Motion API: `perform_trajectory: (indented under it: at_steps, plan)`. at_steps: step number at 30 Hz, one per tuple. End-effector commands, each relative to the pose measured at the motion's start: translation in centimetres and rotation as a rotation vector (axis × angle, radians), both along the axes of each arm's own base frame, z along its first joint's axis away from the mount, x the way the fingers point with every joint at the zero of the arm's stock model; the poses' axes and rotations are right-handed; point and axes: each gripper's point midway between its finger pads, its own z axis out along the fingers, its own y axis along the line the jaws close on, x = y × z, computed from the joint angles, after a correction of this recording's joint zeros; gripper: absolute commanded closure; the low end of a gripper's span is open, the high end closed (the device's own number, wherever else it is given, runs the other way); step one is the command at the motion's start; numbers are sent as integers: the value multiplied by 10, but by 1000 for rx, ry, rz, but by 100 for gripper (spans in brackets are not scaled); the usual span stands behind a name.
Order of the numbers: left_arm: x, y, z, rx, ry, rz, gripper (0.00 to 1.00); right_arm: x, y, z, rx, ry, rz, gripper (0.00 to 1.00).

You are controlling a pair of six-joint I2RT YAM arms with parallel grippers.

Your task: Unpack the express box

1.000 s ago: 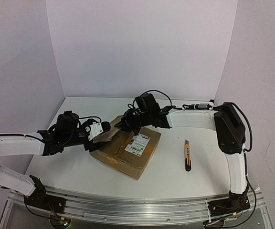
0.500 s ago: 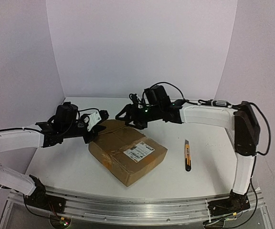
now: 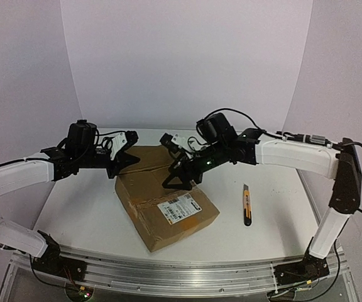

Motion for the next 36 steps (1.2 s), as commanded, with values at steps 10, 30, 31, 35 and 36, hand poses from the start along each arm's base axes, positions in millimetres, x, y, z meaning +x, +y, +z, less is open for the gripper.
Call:
perform_trajectory:
  at_steps: [10,30,31,35,36]
  plan:
    - [-1,-18,58,-127,-65,-97,100,-19,9,-65,-182,-73,295,11]
    - [49,0,53,-93,-62,138,100,-63,-8,-91,-369,15,381,76]
    - [59,7,49,-83,-57,183,100,-65,-10,-88,-368,12,383,85]
    - [83,24,38,-76,-12,271,100,-77,-16,-76,-361,-11,399,100]
    - [87,27,35,-75,4,285,100,-81,-17,-75,-364,-17,405,100]
